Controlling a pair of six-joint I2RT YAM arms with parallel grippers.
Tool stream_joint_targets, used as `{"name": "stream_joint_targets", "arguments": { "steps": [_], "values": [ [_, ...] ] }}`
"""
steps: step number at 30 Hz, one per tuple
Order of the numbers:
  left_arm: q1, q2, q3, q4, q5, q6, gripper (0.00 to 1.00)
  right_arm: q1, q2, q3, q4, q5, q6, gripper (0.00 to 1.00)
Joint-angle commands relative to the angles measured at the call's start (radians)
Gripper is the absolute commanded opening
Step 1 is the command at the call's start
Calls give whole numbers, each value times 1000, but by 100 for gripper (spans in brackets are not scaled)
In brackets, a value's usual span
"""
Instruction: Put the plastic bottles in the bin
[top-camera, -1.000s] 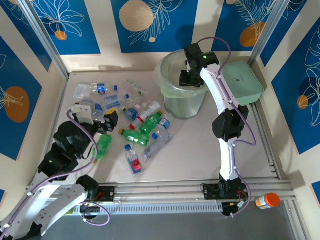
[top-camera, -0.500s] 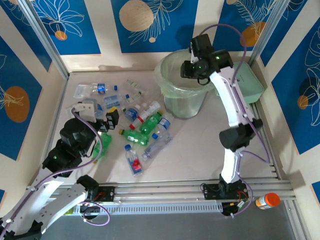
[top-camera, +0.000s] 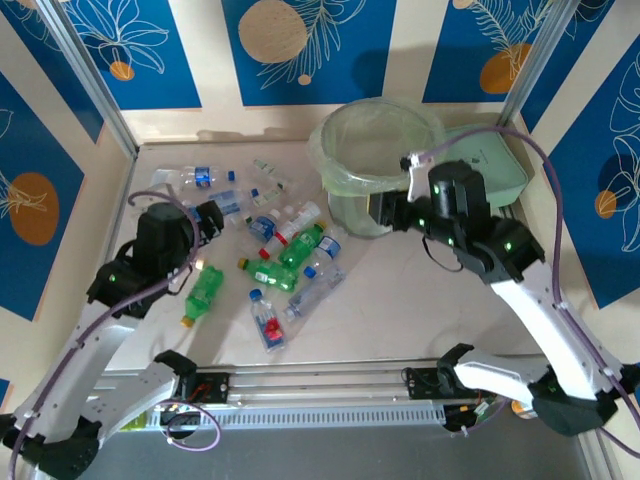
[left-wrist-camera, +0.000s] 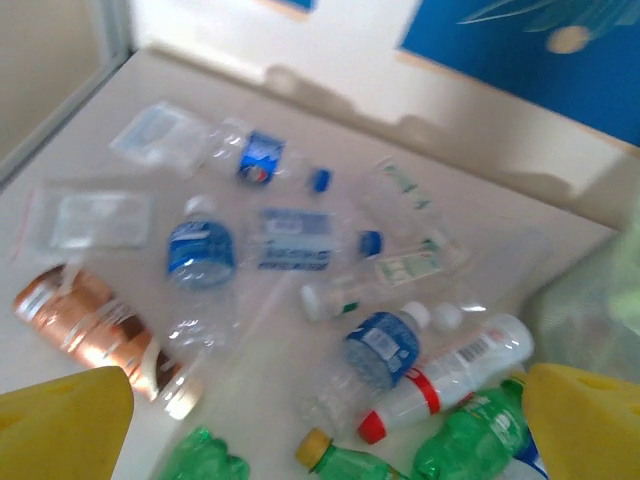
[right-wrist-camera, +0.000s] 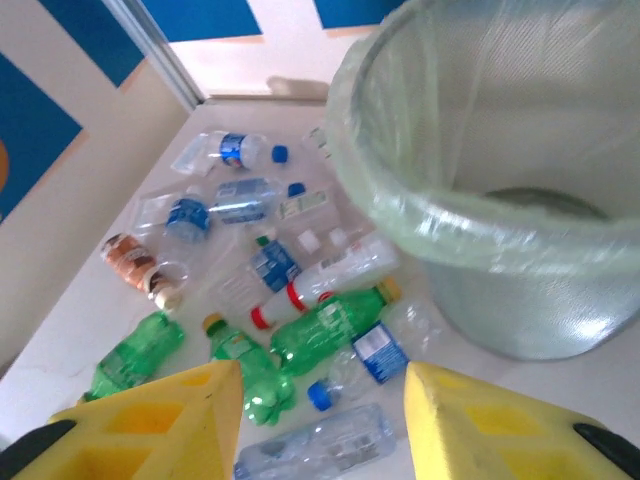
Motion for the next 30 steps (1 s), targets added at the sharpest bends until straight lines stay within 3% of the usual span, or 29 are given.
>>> {"name": "stream_joint_targets", "arguments": {
  "steps": [1, 5, 8, 14, 23, 30],
  "values": [
    [131, 106, 63, -239, 84, -220, 99, 19, -87, -127, 81, 1, 81, 47],
    [304, 284, 129, -348, 200, -319, 99, 20, -213, -278, 123, 24, 139, 46],
    [375, 381, 137, -373, 183, -389, 99, 20, -277, -361, 149, 20, 160, 47],
    [505, 514, 141, -271, 217, -409, 99, 19, -317, -422, 142, 10, 158, 47],
    [646, 661, 44, 66, 311, -346, 99, 2, -388, -453, 144, 29, 145, 48],
    [663, 811, 64, 136, 354, -391, 99, -18, -436, -469, 135, 74, 157, 51]
  ]
}}
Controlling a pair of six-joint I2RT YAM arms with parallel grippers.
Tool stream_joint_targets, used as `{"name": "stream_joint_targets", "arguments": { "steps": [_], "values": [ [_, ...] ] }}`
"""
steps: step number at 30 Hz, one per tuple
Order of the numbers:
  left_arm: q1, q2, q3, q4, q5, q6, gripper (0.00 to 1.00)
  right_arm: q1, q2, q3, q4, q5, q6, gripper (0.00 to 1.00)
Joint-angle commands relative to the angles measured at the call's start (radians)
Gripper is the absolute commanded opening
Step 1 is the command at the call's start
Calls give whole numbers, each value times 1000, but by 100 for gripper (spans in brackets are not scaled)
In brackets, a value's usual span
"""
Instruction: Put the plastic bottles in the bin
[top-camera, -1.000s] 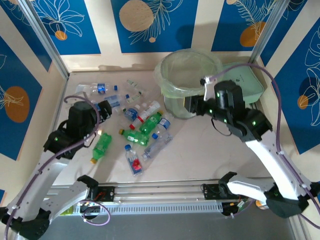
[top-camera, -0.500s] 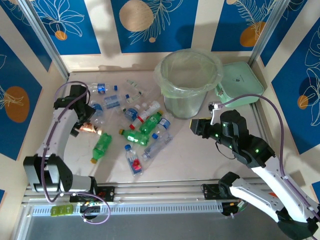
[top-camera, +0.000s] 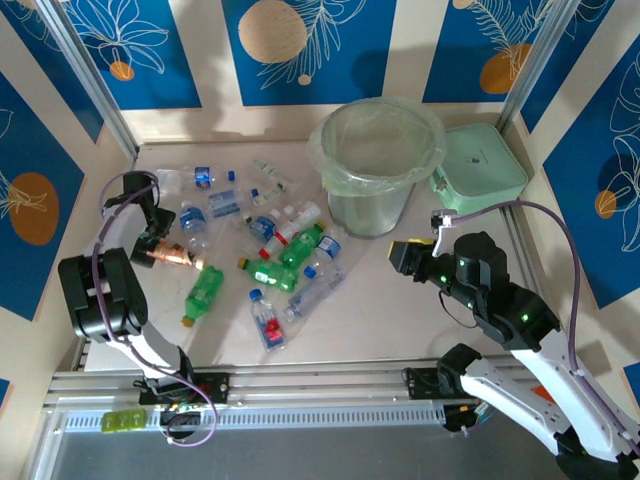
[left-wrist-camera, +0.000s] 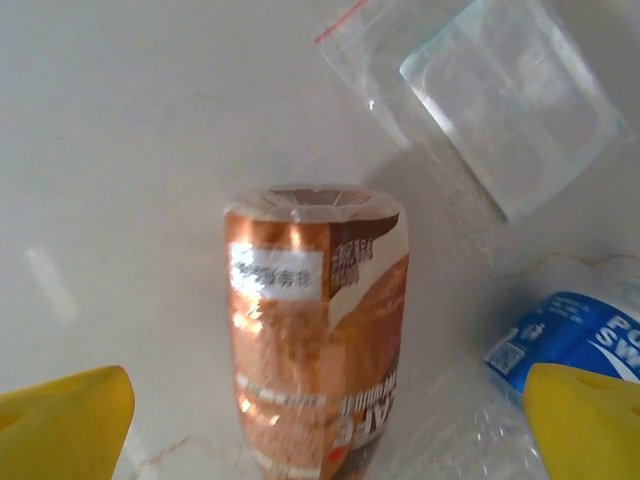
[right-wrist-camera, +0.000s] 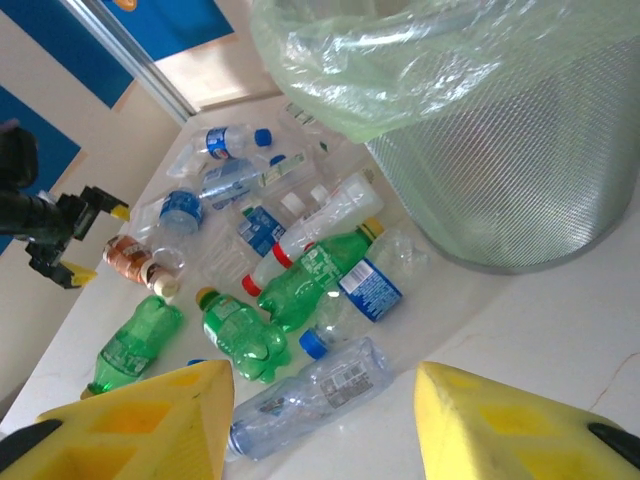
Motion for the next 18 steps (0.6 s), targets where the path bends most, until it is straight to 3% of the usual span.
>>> {"name": "stream_joint_targets", "arguments": {
  "steps": [1, 11, 18],
  "values": [
    [11, 47, 0, 73, 43, -18, 99, -12, -29, -14, 14, 31, 8, 52],
    [13, 184, 16, 74, 39, -30, 97, -28, -26, 34, -12, 48, -4, 52],
    [14, 139, -2, 68, -15, -26, 78, -33, -26, 44, -17, 62, -10, 52]
  ]
}}
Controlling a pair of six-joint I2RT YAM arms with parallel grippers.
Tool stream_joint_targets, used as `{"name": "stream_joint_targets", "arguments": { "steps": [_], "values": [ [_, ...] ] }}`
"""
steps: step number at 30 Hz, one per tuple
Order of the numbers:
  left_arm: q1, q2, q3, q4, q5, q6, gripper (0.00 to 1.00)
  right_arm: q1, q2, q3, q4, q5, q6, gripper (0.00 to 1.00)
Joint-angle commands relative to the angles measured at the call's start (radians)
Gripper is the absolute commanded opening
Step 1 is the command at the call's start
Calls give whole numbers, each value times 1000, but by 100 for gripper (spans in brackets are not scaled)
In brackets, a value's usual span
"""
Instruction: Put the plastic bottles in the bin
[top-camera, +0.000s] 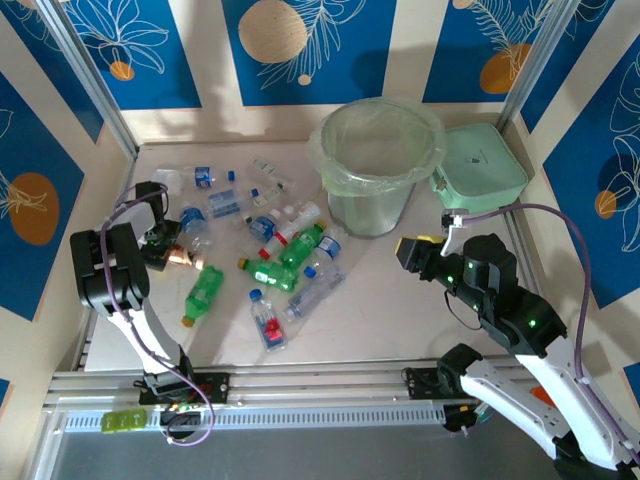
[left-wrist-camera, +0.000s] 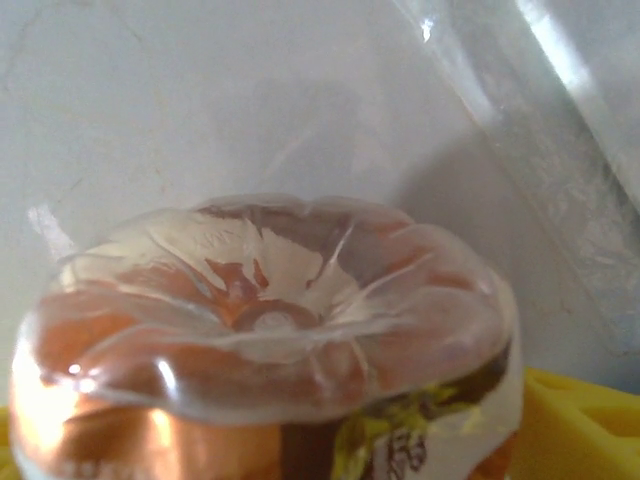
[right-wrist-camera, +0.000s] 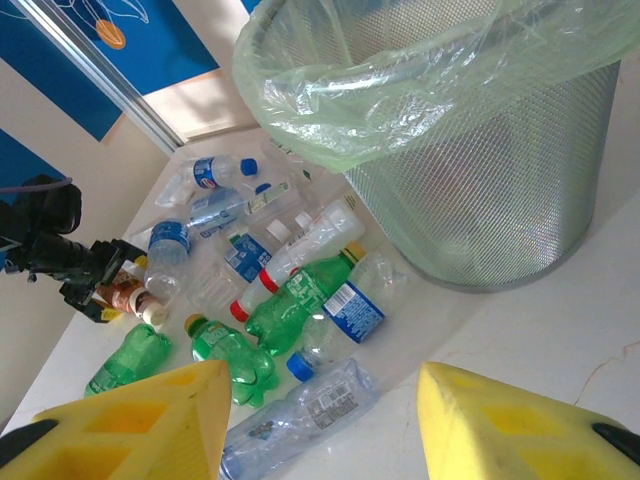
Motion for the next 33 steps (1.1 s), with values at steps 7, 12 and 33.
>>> {"name": "stream_joint_targets", "arguments": {
  "steps": [7, 12, 33],
  "values": [
    [11, -124, -1, -89, -35, -11, 61, -6, -2, 35, -2, 44, 0, 52],
    [-19, -275, -31, -131, -39, -30, 54, -6, -8, 44, -16, 34, 15, 53],
    [-537, -658, -209, 915, 764, 81, 46, 8, 192, 125, 119, -384, 71, 68]
  ]
}}
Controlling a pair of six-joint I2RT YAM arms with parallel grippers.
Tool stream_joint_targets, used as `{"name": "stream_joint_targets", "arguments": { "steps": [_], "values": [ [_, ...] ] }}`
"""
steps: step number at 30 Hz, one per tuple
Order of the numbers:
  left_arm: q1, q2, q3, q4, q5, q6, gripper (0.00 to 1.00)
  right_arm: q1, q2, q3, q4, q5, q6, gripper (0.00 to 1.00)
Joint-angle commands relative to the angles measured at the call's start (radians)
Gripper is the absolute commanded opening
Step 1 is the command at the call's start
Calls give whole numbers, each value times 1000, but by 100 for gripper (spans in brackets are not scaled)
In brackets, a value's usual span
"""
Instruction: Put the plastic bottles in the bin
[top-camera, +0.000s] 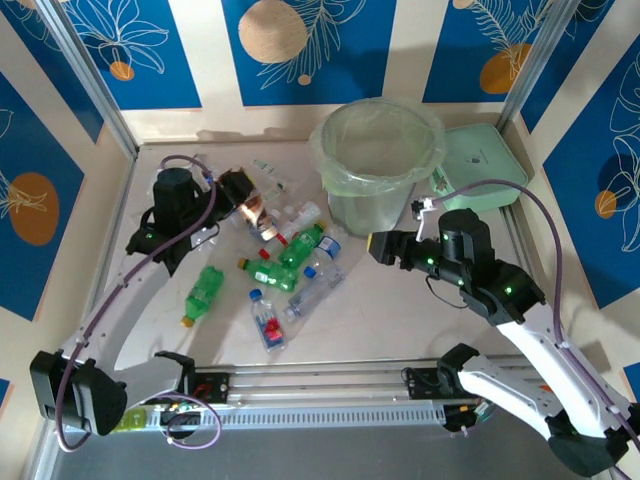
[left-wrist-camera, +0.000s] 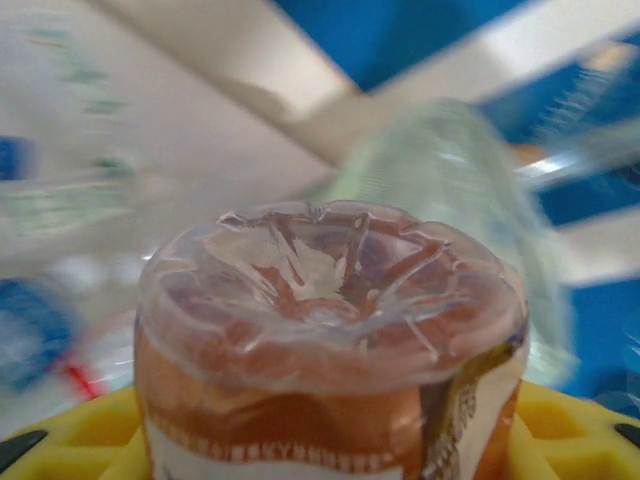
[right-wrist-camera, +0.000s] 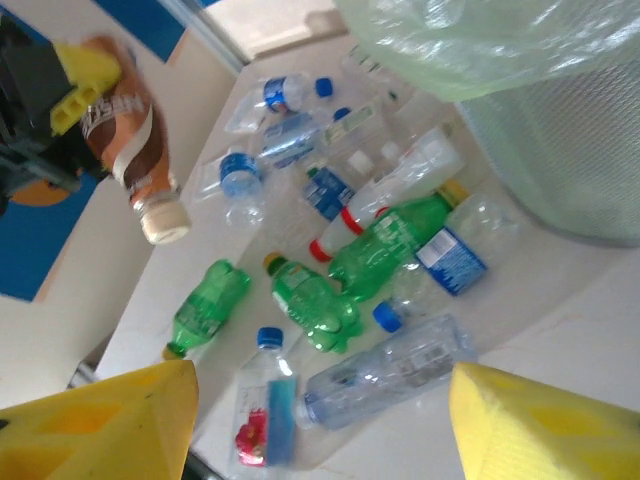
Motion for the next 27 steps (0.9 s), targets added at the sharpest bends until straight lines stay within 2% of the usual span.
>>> {"name": "stream_joint_targets", "arguments": {
  "steps": [1, 4, 8, 10, 13, 16, 21, 27],
  "values": [
    [-40, 72, -26, 494, 311, -130, 46, 8, -13, 32, 139, -186, -11, 68],
    [-106, 115, -14, 735, 365, -217, 46, 4, 12, 63, 215, -340, -37, 71],
    [-208, 121, 37, 760, 421, -180, 46, 4, 102, 140, 239, -468, -43, 76],
    [-246, 107, 41, 791, 430, -180, 46, 5, 153, 192, 199, -493, -58, 81],
    [-288, 105, 48, 824, 419, -186, 46, 1, 212, 239, 194, -607, -74, 85],
    [-331, 141, 78, 872, 427, -214, 46, 4, 242, 252, 232, -612, -50, 86],
    [-354, 191, 86, 1001, 419, -307, 46, 2, 280, 260, 296, -672, -10, 82],
    [-381, 202, 98, 995, 420, -294, 46, 4, 296, 231, 382, -723, 54, 67]
  ]
}}
